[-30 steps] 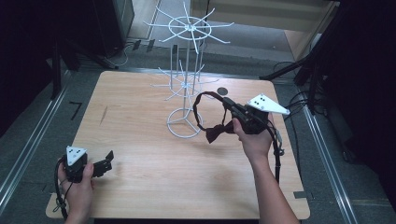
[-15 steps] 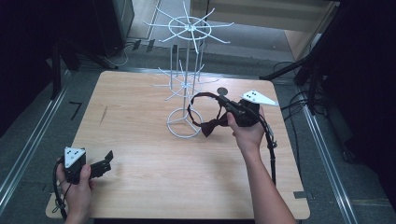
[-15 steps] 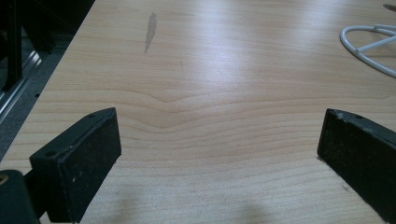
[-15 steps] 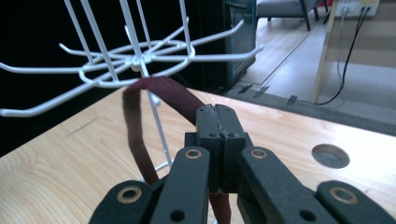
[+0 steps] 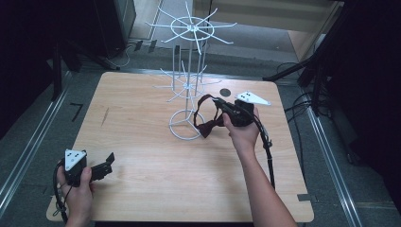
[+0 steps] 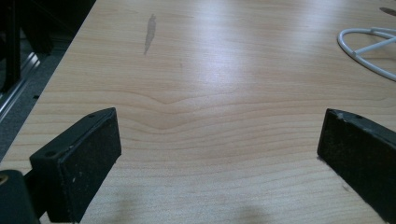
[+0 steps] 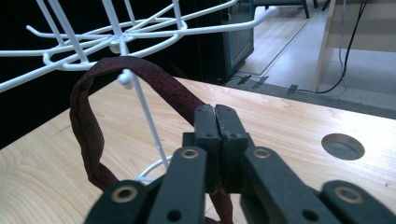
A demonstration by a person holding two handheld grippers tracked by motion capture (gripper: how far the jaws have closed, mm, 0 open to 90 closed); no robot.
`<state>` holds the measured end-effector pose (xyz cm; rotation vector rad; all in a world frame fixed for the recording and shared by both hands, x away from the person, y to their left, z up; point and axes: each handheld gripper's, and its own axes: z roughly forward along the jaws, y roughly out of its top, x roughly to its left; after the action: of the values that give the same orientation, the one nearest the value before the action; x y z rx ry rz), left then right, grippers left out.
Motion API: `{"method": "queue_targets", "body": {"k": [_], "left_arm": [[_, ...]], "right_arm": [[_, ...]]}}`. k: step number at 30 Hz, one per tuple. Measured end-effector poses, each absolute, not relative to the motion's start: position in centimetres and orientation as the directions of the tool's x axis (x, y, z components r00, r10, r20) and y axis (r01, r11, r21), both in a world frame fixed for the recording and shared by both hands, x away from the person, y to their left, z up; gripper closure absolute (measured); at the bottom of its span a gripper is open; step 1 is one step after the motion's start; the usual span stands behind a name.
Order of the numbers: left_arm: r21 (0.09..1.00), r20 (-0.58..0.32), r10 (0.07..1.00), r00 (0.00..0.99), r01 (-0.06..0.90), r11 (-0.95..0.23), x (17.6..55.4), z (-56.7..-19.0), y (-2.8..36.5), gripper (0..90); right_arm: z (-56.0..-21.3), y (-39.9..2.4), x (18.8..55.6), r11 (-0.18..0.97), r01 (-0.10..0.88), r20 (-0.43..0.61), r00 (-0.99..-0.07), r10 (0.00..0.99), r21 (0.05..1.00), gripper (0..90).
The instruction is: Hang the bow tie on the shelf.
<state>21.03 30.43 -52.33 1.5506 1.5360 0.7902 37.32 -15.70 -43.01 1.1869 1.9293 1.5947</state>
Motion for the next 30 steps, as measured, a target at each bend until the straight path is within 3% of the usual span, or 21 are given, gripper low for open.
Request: {"method": "queue_targets", "body": {"k": [3,4,5,9,12,13,17,25,30], "left_arm": [[0.867,-0.102,0.992,0.068,0.496,0.055,21.0,-52.3,30.4,0.2],[0.867,-0.101,0.993,0.068,0.496,0.054,21.0,-52.3,30.4,0.2],[0.867,-0.101,0.993,0.068,0.496,0.054,21.0,-52.3,30.4,0.2],[0.868,-0.102,0.992,0.069,0.493,0.055,21.0,-52.3,30.4,0.2],[0.869,-0.100,0.992,0.071,0.492,0.052,21.0,-52.3,30.4,0.2],[0.870,-0.100,0.992,0.072,0.491,0.052,21.0,-52.3,30.4,0.2],[0.870,-0.100,0.992,0.072,0.491,0.052,21.0,-52.3,30.4,0.2],[0.874,-0.105,0.991,0.082,0.482,0.052,21.0,-52.3,30.4,0.2],[0.875,-0.095,0.992,0.086,0.482,0.042,20.9,-52.3,30.3,0.2]], "right_arm": [[-43.1,-16.0,37.3,-0.004,0.367,0.231,-0.576,0.784,0.930,80.1],[-43.1,-16.2,37.2,-0.011,0.364,0.228,-0.561,0.796,0.931,70.5],[-43.1,-16.2,37.2,-0.011,0.364,0.228,-0.561,0.796,0.931,70.5],[-43.4,-17.1,37.0,-0.008,0.361,0.209,-0.523,0.827,0.933,48.0],[-43.6,-17.6,36.8,-0.006,0.348,0.193,-0.506,0.841,0.937,41.3],[-43.7,-18.1,36.6,-0.009,0.367,0.204,-0.496,0.844,0.930,32.7],[-43.9,-19.0,35.9,0.003,0.390,0.194,-0.464,0.864,0.921,14.9],[-44.7,-20.7,34.5,-0.011,0.390,0.196,-0.436,0.878,0.921,0.0],[-45.5,-22.1,33.4,-0.002,0.387,0.181,-0.425,0.887,0.922,0.0]]}}
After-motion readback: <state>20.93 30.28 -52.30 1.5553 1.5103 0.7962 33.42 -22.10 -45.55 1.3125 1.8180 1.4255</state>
